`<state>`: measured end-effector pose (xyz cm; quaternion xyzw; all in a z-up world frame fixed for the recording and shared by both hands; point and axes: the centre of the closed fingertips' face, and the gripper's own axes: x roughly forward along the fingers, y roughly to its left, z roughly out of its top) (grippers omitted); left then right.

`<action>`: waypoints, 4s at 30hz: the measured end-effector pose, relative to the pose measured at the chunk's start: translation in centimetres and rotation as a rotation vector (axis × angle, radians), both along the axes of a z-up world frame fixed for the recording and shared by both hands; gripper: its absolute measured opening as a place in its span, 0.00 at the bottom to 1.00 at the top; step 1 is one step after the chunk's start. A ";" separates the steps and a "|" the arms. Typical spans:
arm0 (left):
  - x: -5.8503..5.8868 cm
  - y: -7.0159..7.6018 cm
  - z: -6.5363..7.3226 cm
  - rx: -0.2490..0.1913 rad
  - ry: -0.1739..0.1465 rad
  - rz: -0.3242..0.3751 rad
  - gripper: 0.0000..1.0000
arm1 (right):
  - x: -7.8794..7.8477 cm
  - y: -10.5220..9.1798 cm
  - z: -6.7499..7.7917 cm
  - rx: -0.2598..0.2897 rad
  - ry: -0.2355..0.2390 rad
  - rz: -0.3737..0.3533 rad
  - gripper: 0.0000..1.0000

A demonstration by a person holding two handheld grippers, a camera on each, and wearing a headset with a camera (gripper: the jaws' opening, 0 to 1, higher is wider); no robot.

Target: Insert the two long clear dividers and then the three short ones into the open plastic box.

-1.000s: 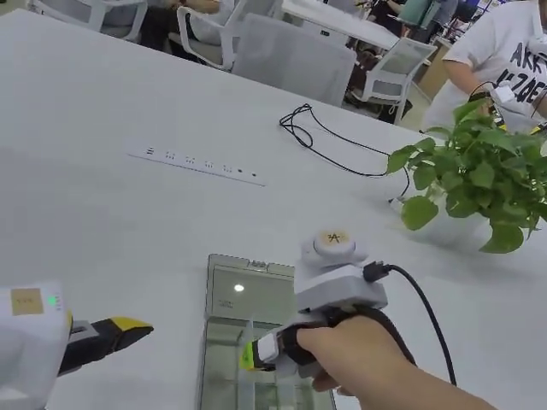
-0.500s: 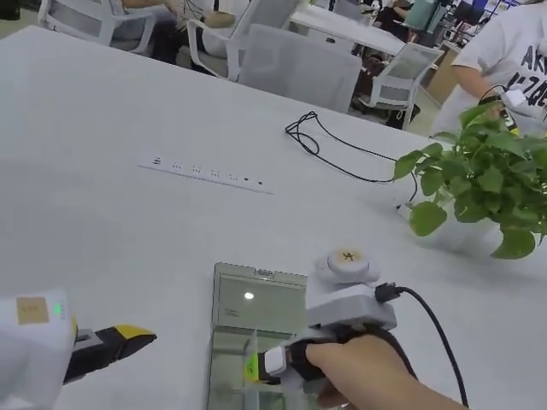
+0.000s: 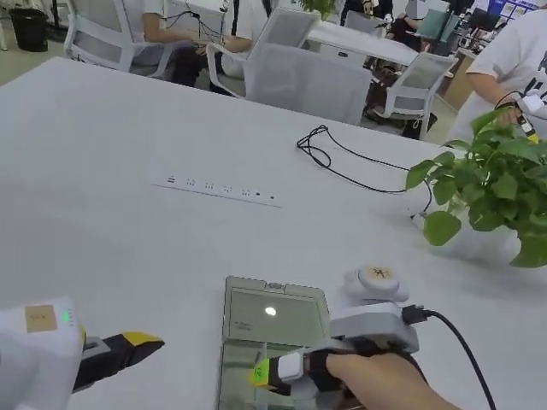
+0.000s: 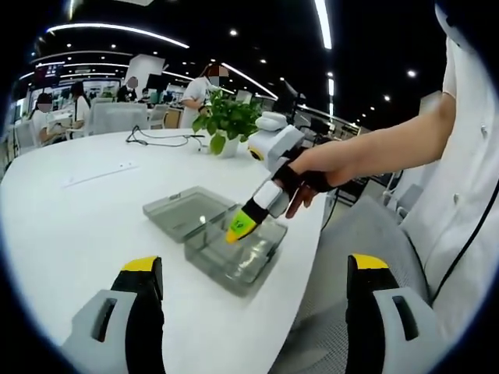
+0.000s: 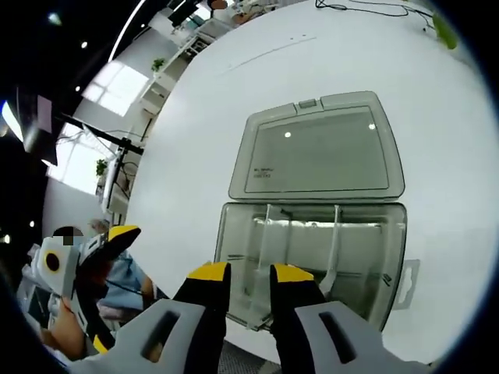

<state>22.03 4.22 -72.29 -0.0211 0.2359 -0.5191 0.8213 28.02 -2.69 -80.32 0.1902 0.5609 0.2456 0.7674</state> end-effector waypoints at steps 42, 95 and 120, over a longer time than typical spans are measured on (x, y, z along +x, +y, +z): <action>-0.3 -0.4 2.2 0.032 -0.024 0.130 1.00 | -2.2 -10.0 6.2 -0.018 -0.400 0.678 0.51; 1.3 -0.6 1.6 0.020 -0.002 0.118 1.00 | 0.1 -17.4 -5.3 -0.480 -0.471 1.341 0.38; 1.2 -0.7 2.1 0.031 -0.022 0.084 1.00 | 0.5 -17.6 -4.0 -0.505 -0.509 1.257 0.33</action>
